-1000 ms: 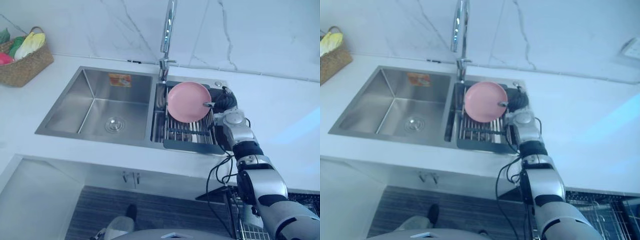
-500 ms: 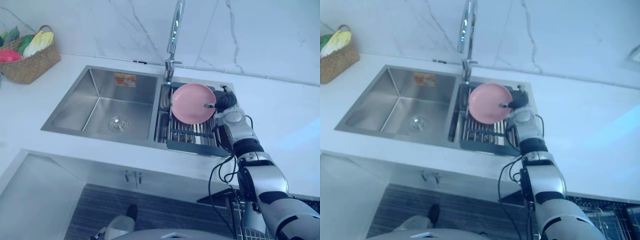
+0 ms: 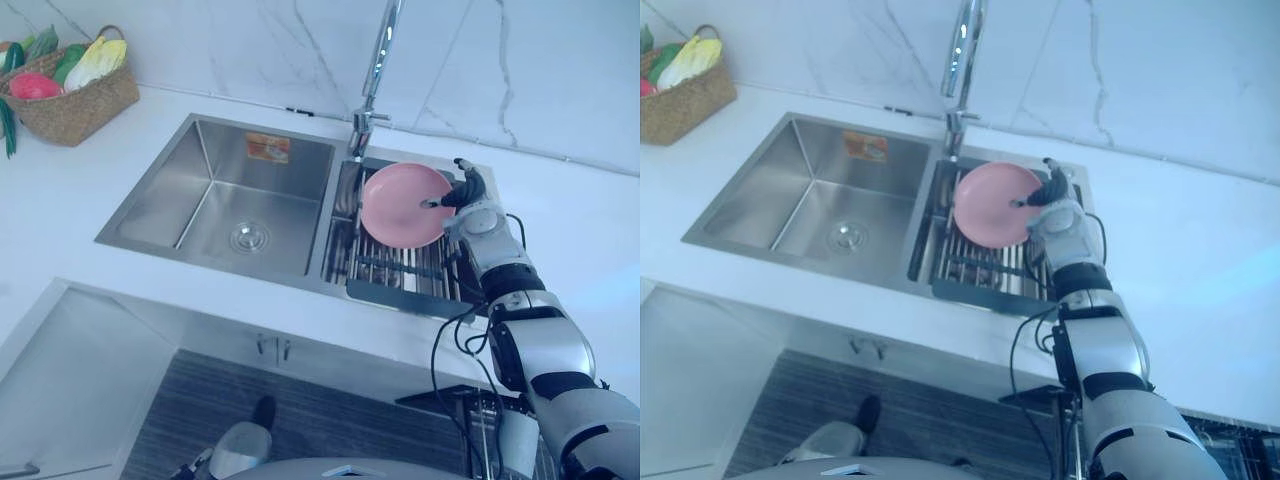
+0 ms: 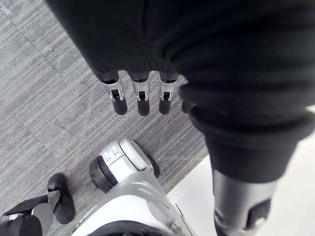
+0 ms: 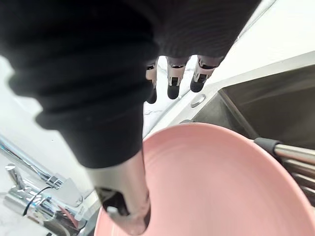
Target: Walk over to the sink, pick up the cup, carry it to the dishwasher, place the cup inside the dishwasher, then close the dishwasher door
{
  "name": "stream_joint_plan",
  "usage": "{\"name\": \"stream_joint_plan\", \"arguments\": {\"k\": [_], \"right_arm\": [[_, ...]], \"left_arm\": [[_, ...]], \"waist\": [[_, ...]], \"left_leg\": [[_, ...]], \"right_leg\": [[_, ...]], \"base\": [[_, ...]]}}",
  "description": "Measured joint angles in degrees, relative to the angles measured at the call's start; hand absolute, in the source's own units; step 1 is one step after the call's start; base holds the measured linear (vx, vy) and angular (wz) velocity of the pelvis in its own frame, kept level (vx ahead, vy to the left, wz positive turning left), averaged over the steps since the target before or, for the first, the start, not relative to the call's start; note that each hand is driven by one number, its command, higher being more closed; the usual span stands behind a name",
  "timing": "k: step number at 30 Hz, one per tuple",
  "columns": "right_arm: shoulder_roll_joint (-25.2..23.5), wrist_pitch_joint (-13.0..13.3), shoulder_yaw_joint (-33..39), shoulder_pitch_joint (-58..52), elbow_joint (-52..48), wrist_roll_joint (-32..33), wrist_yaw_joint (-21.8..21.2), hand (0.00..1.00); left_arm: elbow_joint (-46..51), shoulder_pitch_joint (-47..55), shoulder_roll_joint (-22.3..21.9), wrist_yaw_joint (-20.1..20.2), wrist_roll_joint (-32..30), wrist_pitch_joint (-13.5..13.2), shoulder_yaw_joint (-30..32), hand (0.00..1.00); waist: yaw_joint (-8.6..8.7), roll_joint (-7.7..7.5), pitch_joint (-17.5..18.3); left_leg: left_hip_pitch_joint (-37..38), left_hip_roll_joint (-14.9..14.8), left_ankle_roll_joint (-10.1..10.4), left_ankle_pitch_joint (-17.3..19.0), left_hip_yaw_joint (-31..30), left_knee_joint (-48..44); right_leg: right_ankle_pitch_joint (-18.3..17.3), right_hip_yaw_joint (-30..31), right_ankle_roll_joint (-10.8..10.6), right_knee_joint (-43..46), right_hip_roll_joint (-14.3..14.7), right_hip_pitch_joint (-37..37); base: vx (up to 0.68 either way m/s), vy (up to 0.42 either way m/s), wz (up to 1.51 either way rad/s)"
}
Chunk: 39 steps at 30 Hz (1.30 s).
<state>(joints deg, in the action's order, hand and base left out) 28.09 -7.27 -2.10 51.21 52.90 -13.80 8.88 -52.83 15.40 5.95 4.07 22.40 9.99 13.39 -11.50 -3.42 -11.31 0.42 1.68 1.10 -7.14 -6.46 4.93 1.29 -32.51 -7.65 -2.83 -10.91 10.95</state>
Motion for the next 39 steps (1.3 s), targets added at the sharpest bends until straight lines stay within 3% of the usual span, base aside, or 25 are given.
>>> {"name": "stream_joint_plan", "arguments": {"k": [10, 17, 25, 31, 39], "right_arm": [[1.40, 0.89, -0.15, 3.10, 2.61, 1.36, 0.11, 0.00], [5.40, 1.00, -2.13, 9.12, 6.23, 3.56, 1.77, 0.00], [7.46, 1.47, -2.26, 10.36, 6.59, 10.32, 2.46, 0.00], [8.94, 3.78, -3.53, 10.58, 6.59, 14.54, -1.01, 0.00], [9.58, 6.08, -3.53, 11.94, 6.60, 20.52, -10.05, 0.00]], "left_arm": [[0.45, -0.08, 0.43, 0.22, 0.06, -1.74, -0.01, 0.00], [0.68, -1.09, 1.24, 1.68, 2.31, -2.33, -0.22, 0.00], [2.22, -2.35, 3.14, 2.55, 4.29, -2.63, -0.25, 0.00], [2.31, -2.40, 3.95, 2.64, 4.53, -3.05, -0.62, 0.00], [2.41, -2.48, 4.35, 2.67, 4.56, -3.38, -1.23, 0.00]], "waist": [[-0.55, -0.82, -3.05], [-1.13, -0.89, -6.38], [-2.35, -1.19, -7.94], [-2.79, -1.40, -8.33], [-2.76, -1.37, -9.60]], "left_leg": [[-1.28, -0.01, 0.18, -0.43, -0.54, -0.02], [-4.05, -0.95, 0.26, -1.79, -1.24, -0.04], [-6.09, -2.07, 0.71, -2.53, -1.20, -0.05], [-7.32, -3.11, 1.37, -2.81, -0.96, -0.06], [-7.06, -4.15, 1.85, -3.02, -0.51, -0.34]], "right_leg": [[-0.25, -0.08, 0.32, 0.69, 0.07, -1.42], [-0.45, 0.28, 0.65, 2.50, 0.34, -4.53], [-0.82, 0.65, 1.26, 4.11, 1.05, -7.08], [-1.19, 1.03, 1.85, 5.13, 1.51, -8.86], [-1.77, 1.99, 2.16, 6.22, 2.19, -9.29]], "base": [[0.00, -0.002, 0.02], [-0.04, -0.003, 0.06], [-0.02, -0.002, 0.01], [-0.01, -0.013, -0.02], [0.00, -0.009, -0.02]]}}
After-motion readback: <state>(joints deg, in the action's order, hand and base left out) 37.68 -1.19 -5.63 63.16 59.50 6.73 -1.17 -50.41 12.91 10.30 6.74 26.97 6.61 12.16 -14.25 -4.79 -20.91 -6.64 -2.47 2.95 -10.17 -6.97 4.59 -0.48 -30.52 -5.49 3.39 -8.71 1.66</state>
